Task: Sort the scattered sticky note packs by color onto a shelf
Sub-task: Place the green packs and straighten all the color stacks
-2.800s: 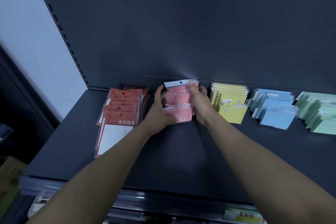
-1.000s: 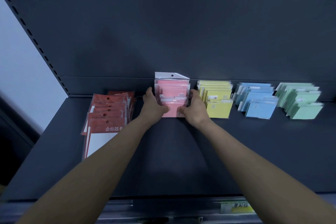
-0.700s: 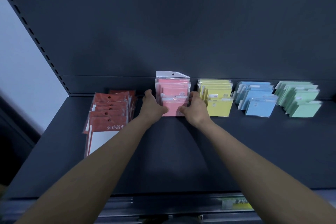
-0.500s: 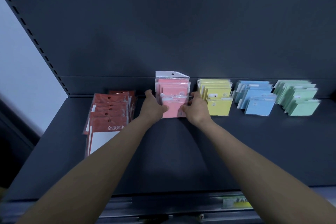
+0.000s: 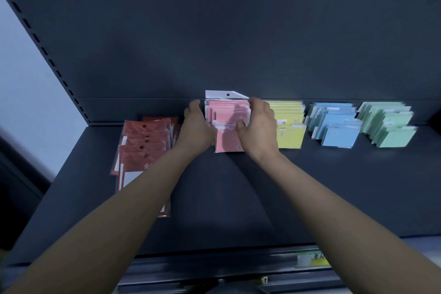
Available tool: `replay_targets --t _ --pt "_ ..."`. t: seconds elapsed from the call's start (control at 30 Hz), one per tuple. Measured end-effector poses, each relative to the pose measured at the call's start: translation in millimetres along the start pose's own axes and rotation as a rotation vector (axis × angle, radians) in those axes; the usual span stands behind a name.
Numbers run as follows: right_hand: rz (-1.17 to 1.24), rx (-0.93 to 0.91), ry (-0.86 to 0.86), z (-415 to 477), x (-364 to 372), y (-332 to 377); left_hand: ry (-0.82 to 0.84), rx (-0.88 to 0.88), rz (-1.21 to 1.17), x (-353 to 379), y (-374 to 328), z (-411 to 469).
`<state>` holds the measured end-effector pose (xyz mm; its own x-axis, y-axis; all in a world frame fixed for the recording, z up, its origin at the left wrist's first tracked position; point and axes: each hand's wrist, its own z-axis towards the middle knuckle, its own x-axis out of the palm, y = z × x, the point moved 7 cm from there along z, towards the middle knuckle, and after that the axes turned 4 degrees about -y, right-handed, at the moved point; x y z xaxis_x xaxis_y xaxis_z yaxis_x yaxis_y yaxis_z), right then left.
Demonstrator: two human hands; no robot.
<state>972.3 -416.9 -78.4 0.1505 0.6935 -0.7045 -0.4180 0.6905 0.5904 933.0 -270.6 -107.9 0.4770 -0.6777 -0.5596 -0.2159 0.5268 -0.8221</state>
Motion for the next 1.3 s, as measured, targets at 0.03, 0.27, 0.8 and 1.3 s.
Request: replay_targets --t 0.03,0.27,0.8,1.3 --pt "0.052 -0.049 0.017 -2 1 12 -0.014 0.027 -0.007 -8 -4 -1" --pt "0.305 -0.053 0.427 -23 59 72 -0.046 0.001 0.226 -90 20 -6" --pt "0.486 0.506 0.835 -49 153 75 0.38 -0.396 -0.068 -118 133 -39" --pt "0.668 0.654 0.888 -31 168 69 0.426 -0.527 -0.293 -102 125 -28"
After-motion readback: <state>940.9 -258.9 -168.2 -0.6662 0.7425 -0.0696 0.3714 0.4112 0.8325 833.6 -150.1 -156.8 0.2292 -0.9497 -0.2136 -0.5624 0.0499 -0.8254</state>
